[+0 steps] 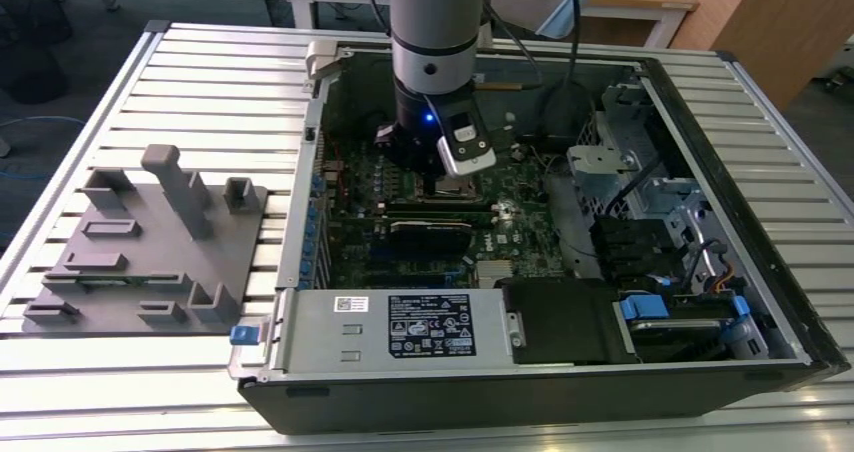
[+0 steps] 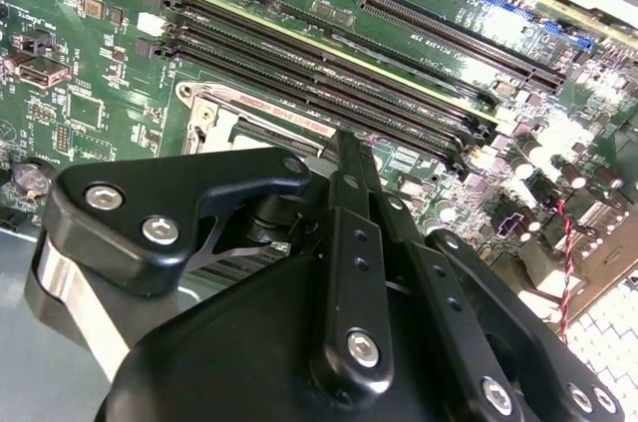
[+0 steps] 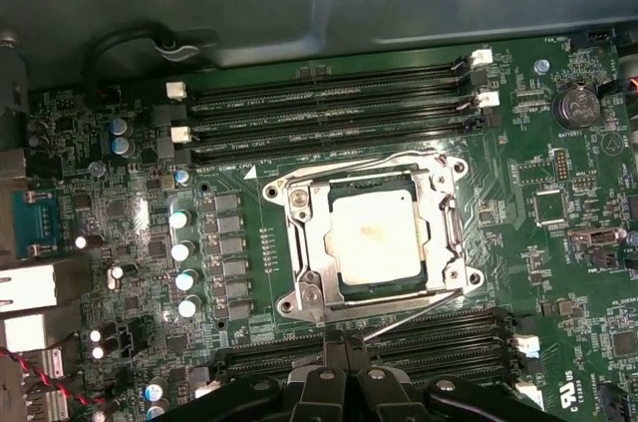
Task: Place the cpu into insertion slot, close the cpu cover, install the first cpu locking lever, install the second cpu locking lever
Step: 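Install the second cpu locking lever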
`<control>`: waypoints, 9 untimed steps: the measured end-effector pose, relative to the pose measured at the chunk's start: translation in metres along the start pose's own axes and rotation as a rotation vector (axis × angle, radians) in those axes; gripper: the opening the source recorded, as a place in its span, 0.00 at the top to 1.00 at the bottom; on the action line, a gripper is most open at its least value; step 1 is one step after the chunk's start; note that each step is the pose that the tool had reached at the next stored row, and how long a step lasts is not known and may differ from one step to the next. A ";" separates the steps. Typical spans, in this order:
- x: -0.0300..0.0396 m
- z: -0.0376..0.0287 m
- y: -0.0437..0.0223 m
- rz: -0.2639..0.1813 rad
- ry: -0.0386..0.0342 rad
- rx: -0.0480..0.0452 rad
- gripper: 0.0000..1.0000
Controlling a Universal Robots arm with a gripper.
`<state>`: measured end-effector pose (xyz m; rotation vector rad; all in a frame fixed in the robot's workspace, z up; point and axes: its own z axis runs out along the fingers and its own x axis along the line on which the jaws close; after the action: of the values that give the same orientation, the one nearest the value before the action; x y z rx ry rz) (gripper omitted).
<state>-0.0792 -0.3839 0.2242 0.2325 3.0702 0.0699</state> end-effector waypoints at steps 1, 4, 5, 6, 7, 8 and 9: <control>0.0000 0.0000 0.0000 0.000 0.0001 0.0002 0.90; 0.0000 0.0000 0.0000 0.000 0.0001 0.0004 0.90; -0.0001 0.0001 0.0000 0.000 0.0000 0.0002 0.90; -0.0001 0.0001 0.0000 0.000 0.0000 0.0002 0.90; 0.0001 0.0002 0.0000 0.000 -0.0001 0.0001 0.90; 0.0007 0.0003 -0.0001 0.000 -0.0005 -0.0002 0.90; 0.0015 0.0003 -0.0003 0.000 -0.0009 -0.0001 0.90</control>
<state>-0.0807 -0.3839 0.2238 0.2322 3.0693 0.0700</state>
